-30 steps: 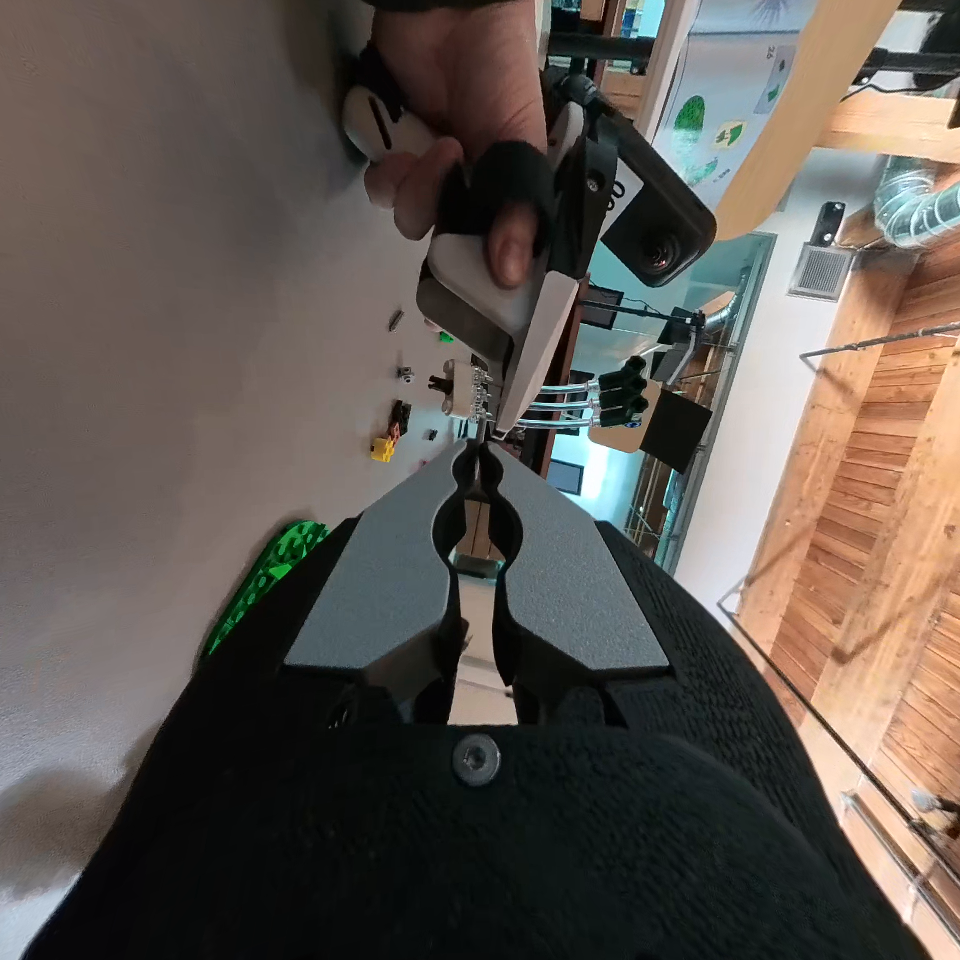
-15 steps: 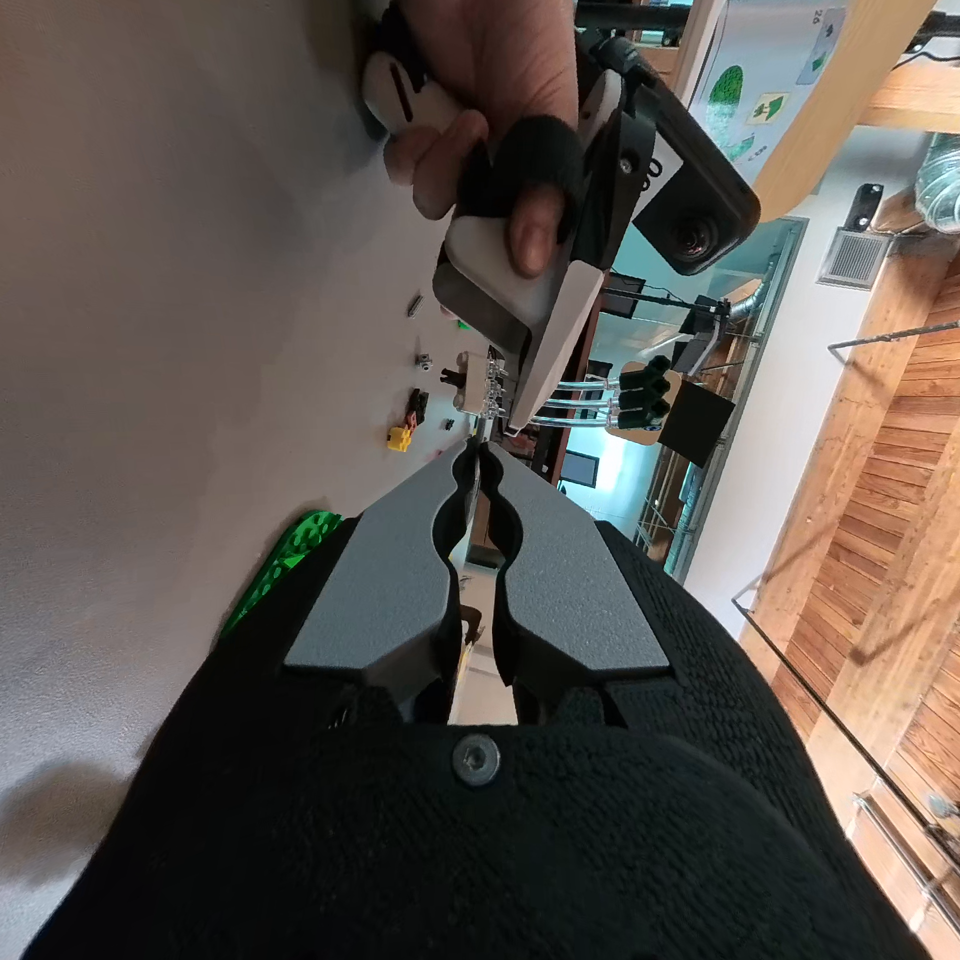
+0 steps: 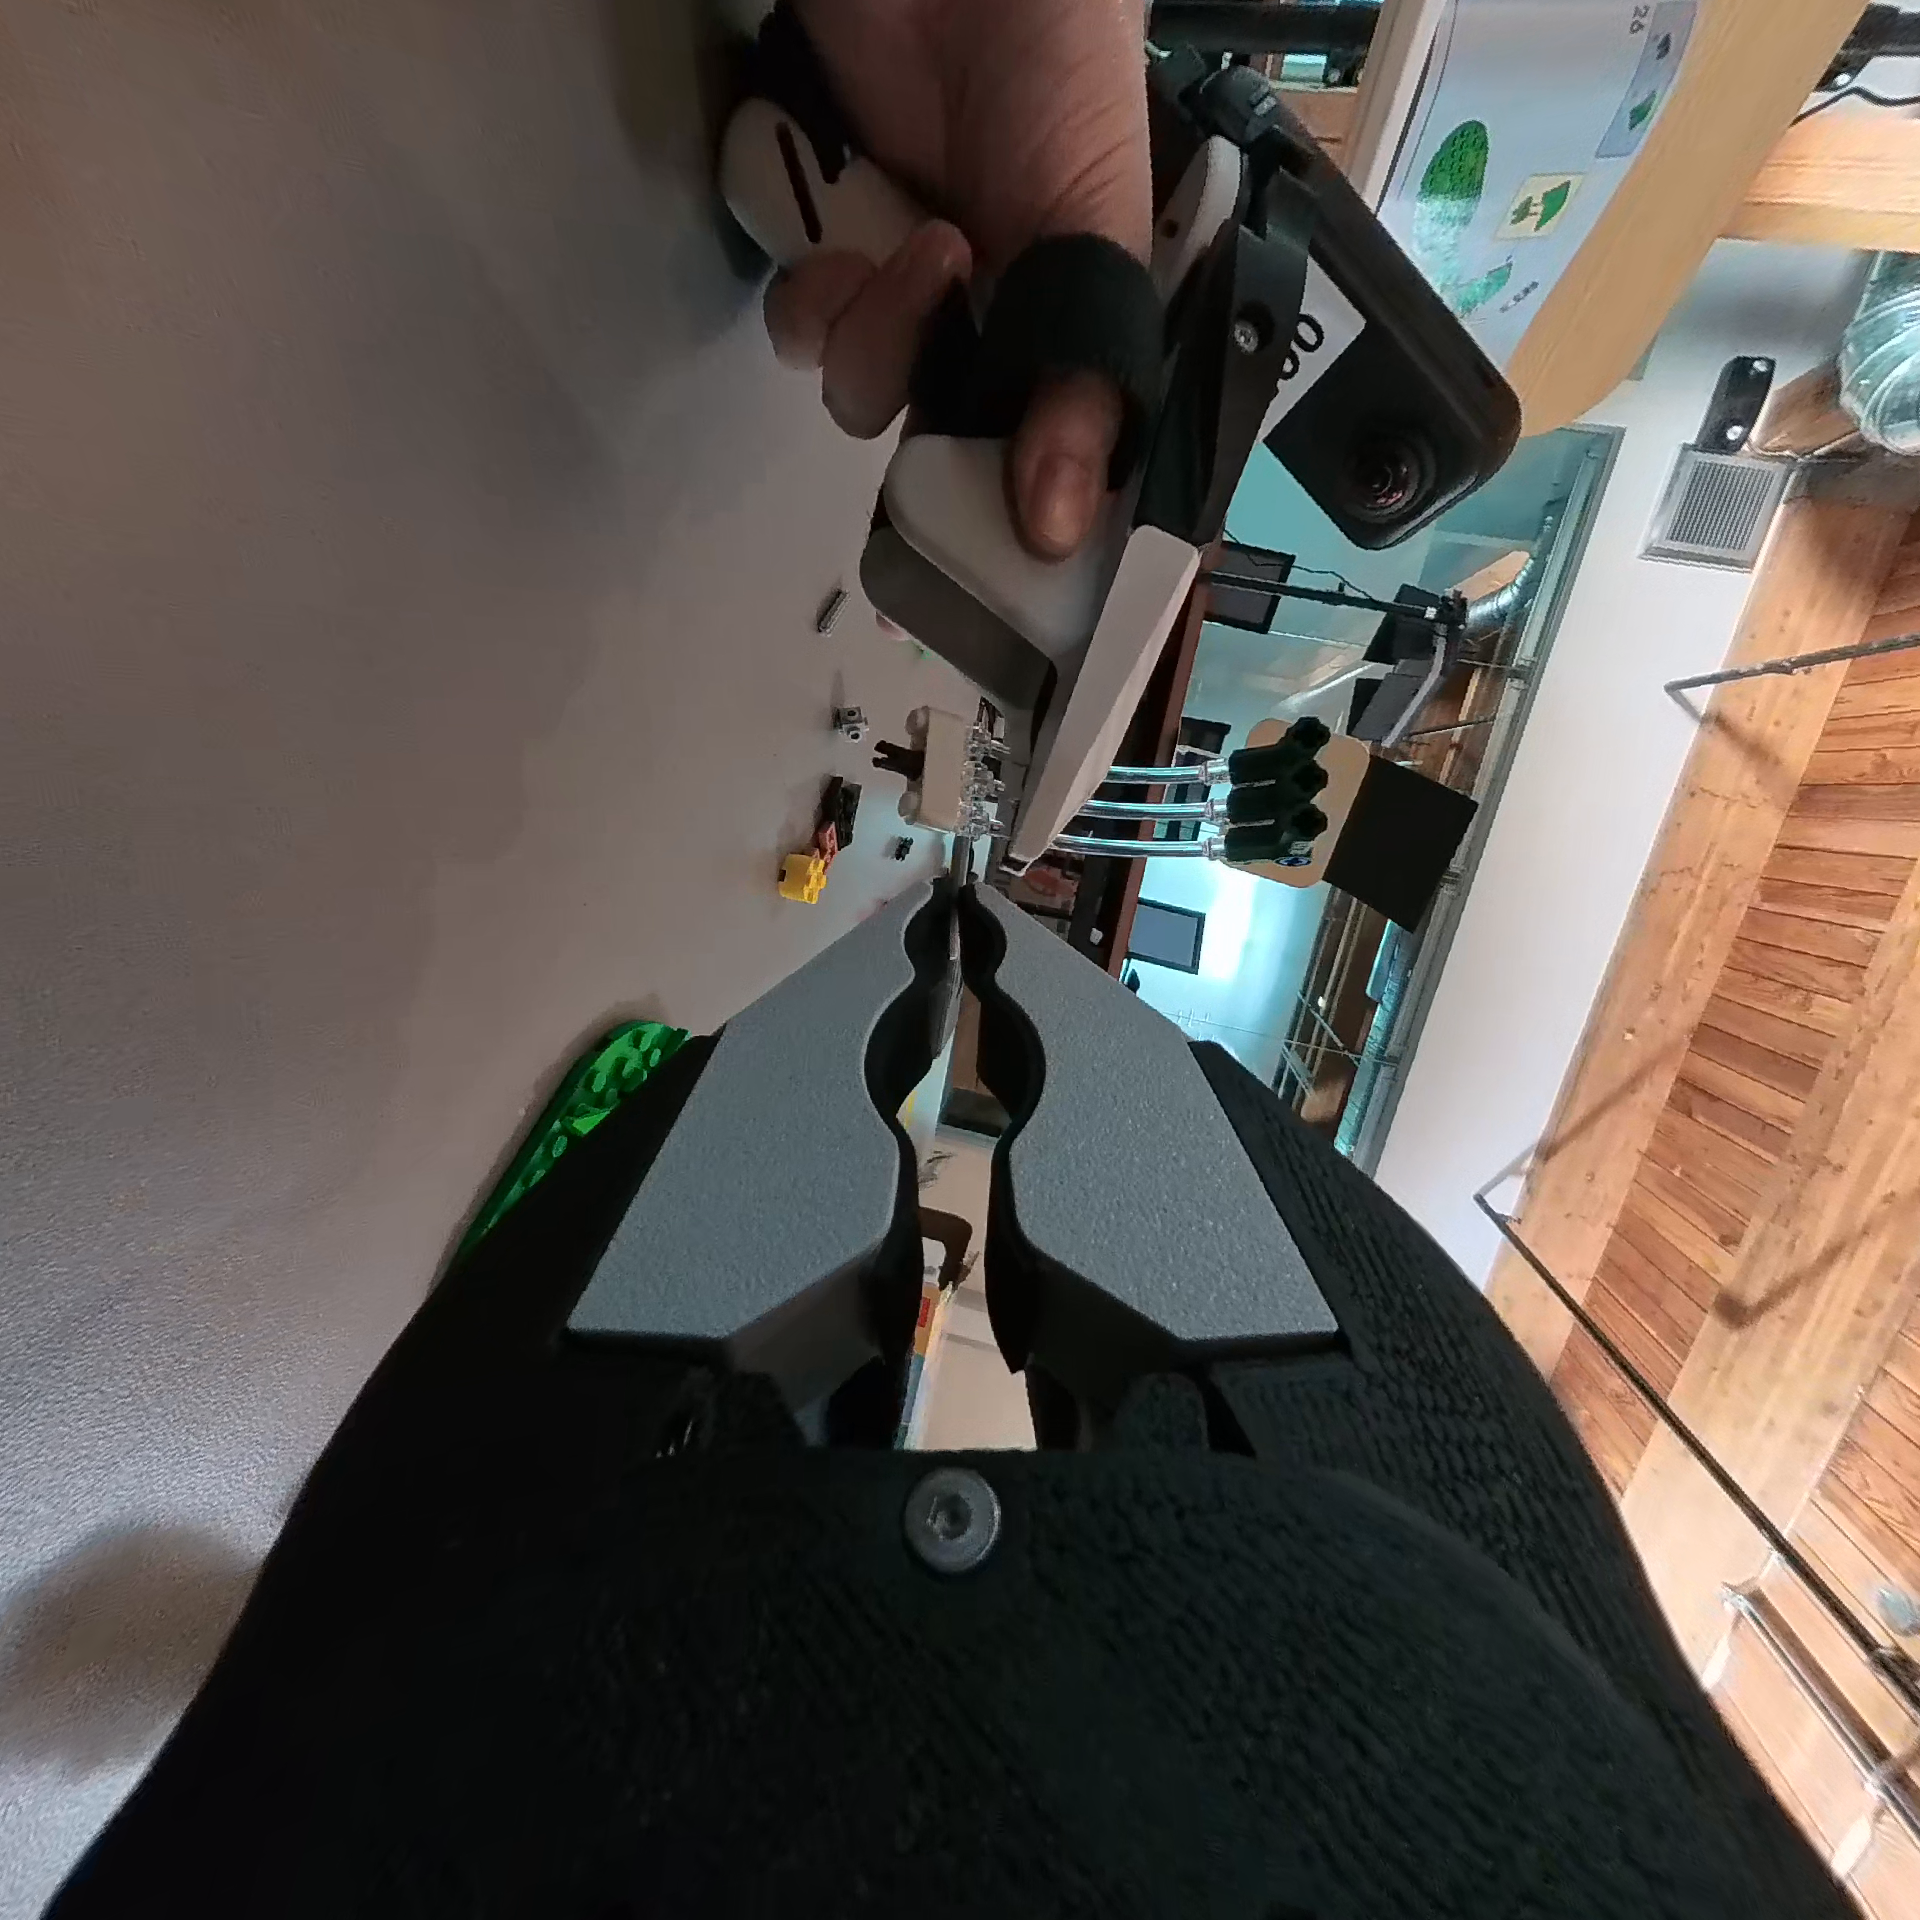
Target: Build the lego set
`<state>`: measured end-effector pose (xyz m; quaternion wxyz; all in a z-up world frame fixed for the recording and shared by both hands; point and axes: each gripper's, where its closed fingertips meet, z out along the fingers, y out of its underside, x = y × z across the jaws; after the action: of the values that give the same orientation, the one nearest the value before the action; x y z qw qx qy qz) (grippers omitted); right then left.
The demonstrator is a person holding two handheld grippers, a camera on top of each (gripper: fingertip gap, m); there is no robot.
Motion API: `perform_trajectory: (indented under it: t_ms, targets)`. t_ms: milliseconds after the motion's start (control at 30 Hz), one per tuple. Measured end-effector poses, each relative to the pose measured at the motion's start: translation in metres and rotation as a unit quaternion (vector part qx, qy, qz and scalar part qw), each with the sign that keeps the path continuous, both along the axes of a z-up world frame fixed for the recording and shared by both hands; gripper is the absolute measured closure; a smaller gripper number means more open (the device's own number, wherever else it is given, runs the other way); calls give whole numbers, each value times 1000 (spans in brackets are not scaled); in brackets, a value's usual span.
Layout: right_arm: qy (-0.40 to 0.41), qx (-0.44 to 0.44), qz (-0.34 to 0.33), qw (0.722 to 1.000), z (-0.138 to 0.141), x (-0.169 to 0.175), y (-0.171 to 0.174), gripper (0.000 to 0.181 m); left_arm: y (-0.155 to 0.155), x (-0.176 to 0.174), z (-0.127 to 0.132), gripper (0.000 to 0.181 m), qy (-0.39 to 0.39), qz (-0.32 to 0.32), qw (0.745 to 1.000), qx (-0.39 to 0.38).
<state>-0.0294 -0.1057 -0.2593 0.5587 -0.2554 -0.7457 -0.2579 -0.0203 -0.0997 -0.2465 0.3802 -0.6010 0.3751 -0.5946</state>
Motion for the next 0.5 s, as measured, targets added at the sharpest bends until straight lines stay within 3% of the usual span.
perform_trajectory:
  t_ms: [500]
  targets:
    - [-3, -3, -2, 1000, -3, 1, 2, 181, 2, 9, -1, 181, 15, 6, 1000, 0]
